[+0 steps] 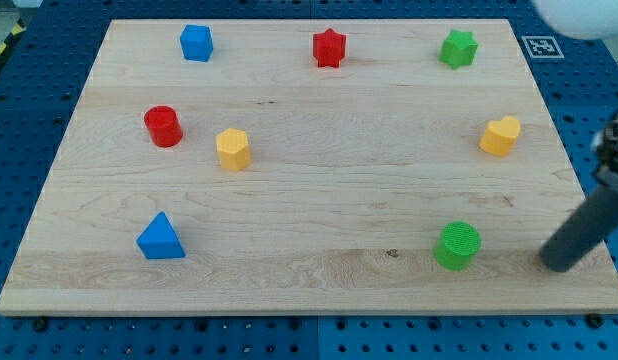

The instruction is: Push the green circle towards the bottom center of the board

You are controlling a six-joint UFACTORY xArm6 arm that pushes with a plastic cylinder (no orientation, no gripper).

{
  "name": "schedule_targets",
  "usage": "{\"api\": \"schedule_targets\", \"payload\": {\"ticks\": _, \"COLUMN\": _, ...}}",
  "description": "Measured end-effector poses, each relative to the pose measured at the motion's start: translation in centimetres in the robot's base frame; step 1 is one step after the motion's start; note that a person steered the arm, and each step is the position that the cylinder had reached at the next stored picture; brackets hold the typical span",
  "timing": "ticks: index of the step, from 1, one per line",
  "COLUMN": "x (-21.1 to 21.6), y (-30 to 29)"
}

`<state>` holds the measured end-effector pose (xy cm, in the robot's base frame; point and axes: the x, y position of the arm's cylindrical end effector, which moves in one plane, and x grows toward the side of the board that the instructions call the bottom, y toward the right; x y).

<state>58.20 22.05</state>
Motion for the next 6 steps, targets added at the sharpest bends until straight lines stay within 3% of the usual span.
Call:
{"api": "schedule_targets", "payload": {"ticks": 2, "x": -1.7, "y": -11.5}}
{"api": "schedule_targets", "payload": {"ticks": 4, "x": -3.1, "y": -5.1}}
{"api": "schedule_targets", "payload": {"ticks": 6, "x": -4.2, "y": -11.0}}
